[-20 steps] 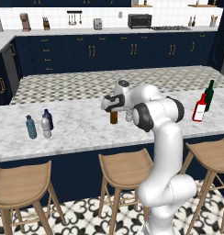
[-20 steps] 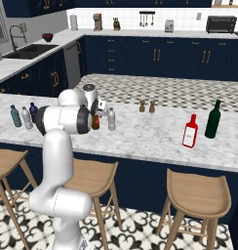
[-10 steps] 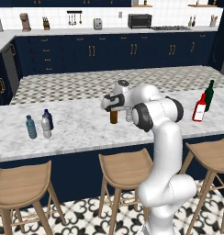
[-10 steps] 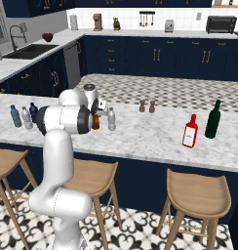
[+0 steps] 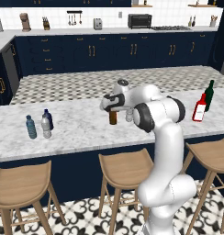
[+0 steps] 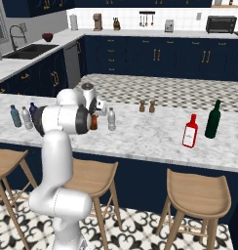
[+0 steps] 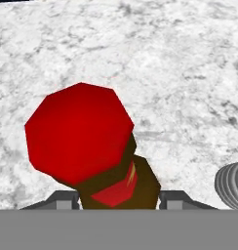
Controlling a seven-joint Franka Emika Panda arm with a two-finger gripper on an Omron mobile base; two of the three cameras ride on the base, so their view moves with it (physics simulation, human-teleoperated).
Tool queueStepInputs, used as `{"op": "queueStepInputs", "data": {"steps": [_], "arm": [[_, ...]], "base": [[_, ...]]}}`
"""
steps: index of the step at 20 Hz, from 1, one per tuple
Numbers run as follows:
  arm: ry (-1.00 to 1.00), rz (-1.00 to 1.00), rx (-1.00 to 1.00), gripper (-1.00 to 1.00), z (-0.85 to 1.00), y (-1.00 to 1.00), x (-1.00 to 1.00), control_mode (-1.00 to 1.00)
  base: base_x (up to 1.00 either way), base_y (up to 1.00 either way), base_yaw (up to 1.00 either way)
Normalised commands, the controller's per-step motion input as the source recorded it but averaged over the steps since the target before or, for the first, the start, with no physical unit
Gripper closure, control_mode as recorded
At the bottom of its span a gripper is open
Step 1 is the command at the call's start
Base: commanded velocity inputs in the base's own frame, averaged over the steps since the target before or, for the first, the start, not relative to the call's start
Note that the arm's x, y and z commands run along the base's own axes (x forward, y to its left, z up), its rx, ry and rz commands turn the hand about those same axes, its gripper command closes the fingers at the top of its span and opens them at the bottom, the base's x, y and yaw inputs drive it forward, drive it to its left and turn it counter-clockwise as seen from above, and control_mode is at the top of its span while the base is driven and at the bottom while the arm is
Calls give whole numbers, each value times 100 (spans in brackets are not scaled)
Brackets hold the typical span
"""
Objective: Move the plastic bottles in the middle to the plastics group, and the glass bottles in the middle to the glass group.
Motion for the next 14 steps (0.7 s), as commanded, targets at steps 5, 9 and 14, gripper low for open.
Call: {"op": "queueStepInputs", "data": {"steps": [5, 9, 14], "arm": [[0, 3, 0, 100, 53, 6, -100, -100], [-1, 0, 0, 100, 84, -6, -97, -100], [-10, 0, 0, 100, 81, -14, -99, -100]], "base": [[0, 0, 0], [0, 0, 0], [0, 0, 0]]}}
